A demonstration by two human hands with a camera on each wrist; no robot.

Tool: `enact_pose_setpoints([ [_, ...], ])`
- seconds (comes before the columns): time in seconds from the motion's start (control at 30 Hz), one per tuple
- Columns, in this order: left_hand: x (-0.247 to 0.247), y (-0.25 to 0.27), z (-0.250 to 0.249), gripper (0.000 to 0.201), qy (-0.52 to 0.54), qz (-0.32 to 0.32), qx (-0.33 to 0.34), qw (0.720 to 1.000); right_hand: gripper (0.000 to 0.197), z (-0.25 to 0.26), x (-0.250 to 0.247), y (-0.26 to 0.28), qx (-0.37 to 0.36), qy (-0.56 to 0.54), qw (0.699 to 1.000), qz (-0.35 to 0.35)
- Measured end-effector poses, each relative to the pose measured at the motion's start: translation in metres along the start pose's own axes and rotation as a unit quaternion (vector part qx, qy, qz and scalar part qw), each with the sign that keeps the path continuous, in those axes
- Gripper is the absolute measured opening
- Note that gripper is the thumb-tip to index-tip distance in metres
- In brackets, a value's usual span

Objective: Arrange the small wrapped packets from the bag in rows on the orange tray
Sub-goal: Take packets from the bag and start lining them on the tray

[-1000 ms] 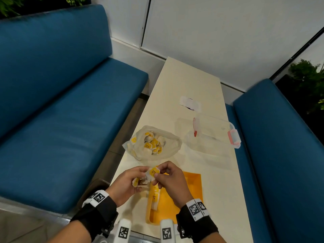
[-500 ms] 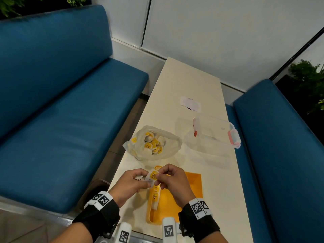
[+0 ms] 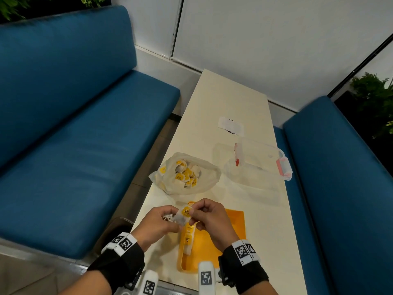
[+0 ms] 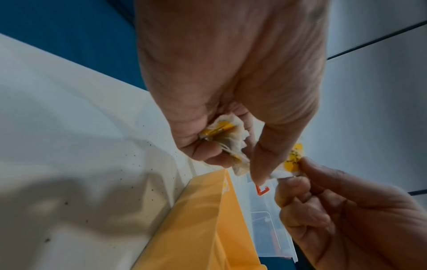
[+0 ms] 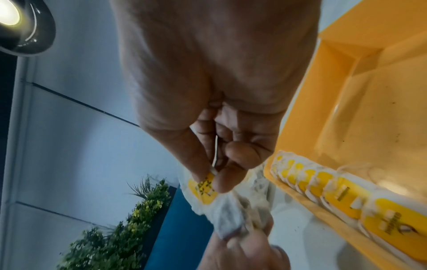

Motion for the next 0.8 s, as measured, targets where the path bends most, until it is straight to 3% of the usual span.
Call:
enact_pose_setpoints([
  [0.1,-0.006,-0.002,0.005,0.027,-0.005,-0.036,-0.016,0.999,0.007,0.005,-0.012,-0.002,-0.016,0.007,1.000,-0.005],
  [0.23,-0.012,-0.003,0.009,0.023,-0.026,-0.078,-0.037,0.996,0.007,0.003,-0.026,-0.007,-0.029,0.173,0.984,-0.014],
  [0.37,-0.012,-0.002,0.009,0.021,-0.054,-0.085,-0.060,0.993,0.005,-0.012,-0.038,-0.008,0.007,0.157,0.987,-0.037],
  [0.57,0.000,-0.004,0.007,0.004,-0.098,-0.075,-0.083,0.989,0.008,-0.039,-0.029,0.002,0.054,0.173,0.983,0.002],
  [0.8,0.004,-0.009,0.015,0.035,-0.166,-0.077,-0.086,0.979,0.010,-0.063,-0.008,0.018,0.126,0.175,0.974,0.071],
])
Point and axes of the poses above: each hand's wrist, its own y-axis away from the middle knuckle, its own x-axis out of the palm, z = x × y, the point moved 2 cm from there along -y, towards the middle knuckle, and after that the axes turned 14 degrees about y, right-handed, at the moved point
